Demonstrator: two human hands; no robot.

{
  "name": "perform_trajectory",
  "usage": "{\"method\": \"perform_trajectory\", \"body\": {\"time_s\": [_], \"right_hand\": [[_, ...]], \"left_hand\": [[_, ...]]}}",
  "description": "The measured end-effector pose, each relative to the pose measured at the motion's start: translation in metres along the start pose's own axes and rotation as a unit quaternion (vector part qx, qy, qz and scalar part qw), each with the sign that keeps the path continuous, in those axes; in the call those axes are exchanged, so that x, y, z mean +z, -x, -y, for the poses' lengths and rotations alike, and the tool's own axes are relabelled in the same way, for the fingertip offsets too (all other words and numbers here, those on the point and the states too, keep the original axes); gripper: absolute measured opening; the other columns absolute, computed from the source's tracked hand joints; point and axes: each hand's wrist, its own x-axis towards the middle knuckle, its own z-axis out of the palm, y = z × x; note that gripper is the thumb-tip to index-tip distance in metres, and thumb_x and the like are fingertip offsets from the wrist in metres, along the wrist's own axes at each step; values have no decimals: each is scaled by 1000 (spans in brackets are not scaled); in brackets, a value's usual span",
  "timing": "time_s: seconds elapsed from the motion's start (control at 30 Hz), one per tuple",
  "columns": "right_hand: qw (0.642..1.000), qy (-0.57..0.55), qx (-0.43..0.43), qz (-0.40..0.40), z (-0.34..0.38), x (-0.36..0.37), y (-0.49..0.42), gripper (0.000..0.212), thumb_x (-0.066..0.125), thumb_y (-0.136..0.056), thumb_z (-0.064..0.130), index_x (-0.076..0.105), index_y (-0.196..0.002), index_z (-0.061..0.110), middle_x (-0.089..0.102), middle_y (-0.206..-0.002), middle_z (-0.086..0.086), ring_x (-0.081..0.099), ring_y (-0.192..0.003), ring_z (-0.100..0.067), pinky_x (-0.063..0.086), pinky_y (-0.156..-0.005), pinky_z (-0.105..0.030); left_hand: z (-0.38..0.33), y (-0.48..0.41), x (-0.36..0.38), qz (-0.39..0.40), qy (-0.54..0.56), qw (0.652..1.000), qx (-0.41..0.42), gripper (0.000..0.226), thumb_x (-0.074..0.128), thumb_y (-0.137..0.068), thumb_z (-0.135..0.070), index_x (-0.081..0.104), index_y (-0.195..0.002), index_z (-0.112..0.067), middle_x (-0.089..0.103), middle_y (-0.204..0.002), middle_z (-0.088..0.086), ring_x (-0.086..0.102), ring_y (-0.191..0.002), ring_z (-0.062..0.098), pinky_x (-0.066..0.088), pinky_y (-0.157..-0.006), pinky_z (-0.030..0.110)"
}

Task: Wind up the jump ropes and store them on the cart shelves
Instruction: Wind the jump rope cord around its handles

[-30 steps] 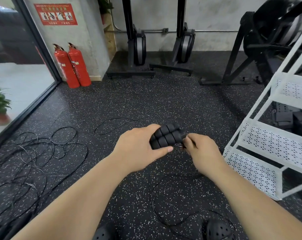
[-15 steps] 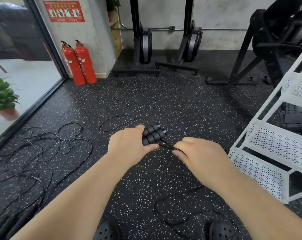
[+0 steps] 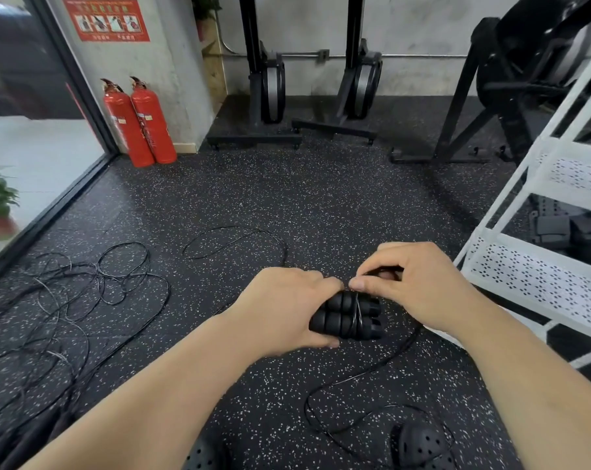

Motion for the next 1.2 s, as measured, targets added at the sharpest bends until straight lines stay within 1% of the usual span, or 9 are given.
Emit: {"method": "perform_trajectory", "body": {"time_s": [0.13, 0.27, 0.4, 0.47, 0.57, 0.63, 0.73, 1.0, 1.2], "right_hand": [[992, -127, 21, -6, 1, -13, 2, 14, 82, -80, 46, 82, -80, 32, 78, -82, 7, 70, -77, -10, 54, -76, -24], [980, -199, 29, -11, 2, -16, 3, 21, 79, -86, 39, 79, -76, 21, 71, -72, 2, 59, -67, -9, 46, -67, -17], [946, -314, 82, -1, 7, 6, 3, 51, 70, -98, 45, 59, -69, 6, 50, -65, -1, 45, -62, -13, 41, -60, -23], [924, -359, 130, -16, 13, 23, 1, 46, 62, -107, 36, 59, -68, 11, 55, -64, 6, 51, -61, -7, 47, -66, -23], [922, -299, 244, -41, 20, 50, 1, 46, 44, -109, 5, 59, -68, 17, 53, -54, 8, 43, -47, -4, 42, -64, -29], [910, -311, 273, -23, 24, 65, 2, 40, 40, -112, 17, 57, -76, 14, 48, -56, 3, 37, -48, -10, 34, -58, -32], [923, -285, 260, 10, 27, 80, -1, 44, 37, -114, 34, 58, -82, 13, 46, -52, 7, 34, -50, -13, 29, -56, -36], [974, -22, 175, 142, 49, 76, 7, 39, 38, -114, 43, 66, -94, 24, 66, -68, 1, 54, -46, -8, 52, -56, -37], [965, 231, 51, 111, 76, 60, 22, 31, 40, -111, 53, 57, -99, 30, 64, -79, 10, 60, -68, -9, 55, -67, -35]], "left_hand": [[-7, 1, -13, -70, 35, 997, 24, 50, 70, -84, -59, 50, -125, -39, 63, -106, -15, 64, -97, 12, 56, -78, 38], [-12, 4, -24, -89, 61, 994, 18, 52, 76, -76, -47, 47, -119, -43, 60, -99, -19, 59, -90, 8, 53, -72, 33], [-13, 6, -31, -91, 112, 989, -37, 52, 76, -74, -42, 50, -118, -46, 59, -98, -23, 58, -90, 4, 48, -74, 29], [-15, 7, -35, -99, 144, 981, -79, 50, 76, -75, -41, 52, -119, -46, 61, -98, -23, 58, -90, 4, 49, -78, 29], [-10, 5, -34, -95, 159, 971, -151, 41, 74, -77, -41, 54, -112, -45, 62, -92, -20, 58, -83, 6, 50, -76, 30], [-3, 3, -29, -90, 134, 968, -192, 34, 71, -77, -43, 51, -105, -44, 61, -89, -18, 58, -80, 10, 49, -72, 31], [11, 1, -19, -77, 91, 963, -241, 30, 68, -79, -43, 51, -103, -41, 61, -89, -15, 59, -81, 16, 48, -70, 33], [33, 5, -3, -66, 25, 946, -317, 29, 69, -85, -44, 53, -107, -34, 62, -96, -9, 52, -80, 23, 41, -67, 34], [41, 7, 7, -29, -11, 953, -302, 33, 70, -86, -42, 55, -113, -32, 58, -96, -8, 65, -90, 25, 40, -66, 34]]}}
